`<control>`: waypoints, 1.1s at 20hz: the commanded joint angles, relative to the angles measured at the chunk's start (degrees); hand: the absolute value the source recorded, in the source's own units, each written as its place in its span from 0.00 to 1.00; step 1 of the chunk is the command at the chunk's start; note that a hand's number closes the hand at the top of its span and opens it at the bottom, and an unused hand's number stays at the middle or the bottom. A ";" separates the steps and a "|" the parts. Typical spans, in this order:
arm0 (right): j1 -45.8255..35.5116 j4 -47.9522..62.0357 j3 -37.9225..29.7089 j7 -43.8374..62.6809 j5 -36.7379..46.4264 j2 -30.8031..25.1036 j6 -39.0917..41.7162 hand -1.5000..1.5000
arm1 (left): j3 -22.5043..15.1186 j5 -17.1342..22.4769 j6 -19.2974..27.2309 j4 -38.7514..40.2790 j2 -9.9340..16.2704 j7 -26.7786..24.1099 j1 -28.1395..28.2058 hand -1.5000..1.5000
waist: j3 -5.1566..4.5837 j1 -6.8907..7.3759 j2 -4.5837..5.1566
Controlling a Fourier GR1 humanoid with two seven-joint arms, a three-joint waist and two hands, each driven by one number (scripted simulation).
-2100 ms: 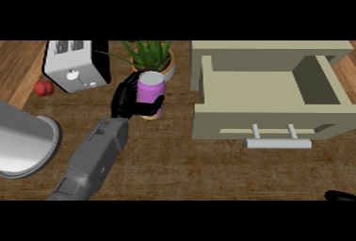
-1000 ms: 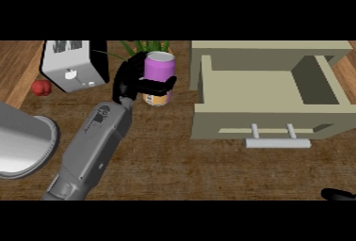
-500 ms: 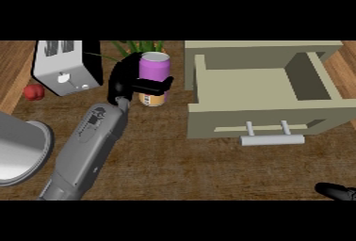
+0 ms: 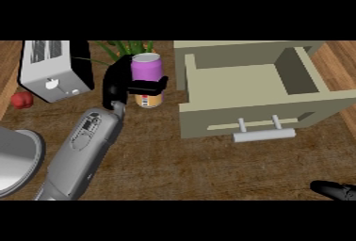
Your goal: Pick up the can, place it into the drawer and close the drawer
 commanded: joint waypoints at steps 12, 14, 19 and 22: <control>-3.50 0.69 0.52 1.50 -0.14 -2.07 0.74 0.00 | -7.60 -8.84 8.53 -4.80 -3.94 5.53 -16.34 0.00 | 0.58 -5.01 0.75; -4.54 1.10 0.96 0.40 2.07 -3.41 1.22 0.00 | -8.02 -9.42 9.42 -4.25 -4.25 6.12 -17.73 0.00 | 0.53 -4.61 1.00; -5.19 0.82 2.63 -1.25 4.07 -5.53 3.46 0.00 | -7.69 -9.62 12.07 -3.08 -5.49 8.75 -20.32 0.00 | 0.58 -4.79 0.91; -8.24 0.89 2.27 -2.69 7.93 -8.67 3.71 0.00 | -6.81 -9.11 12.13 -0.92 -7.44 8.20 -24.14 0.00 | 0.42 -3.45 1.66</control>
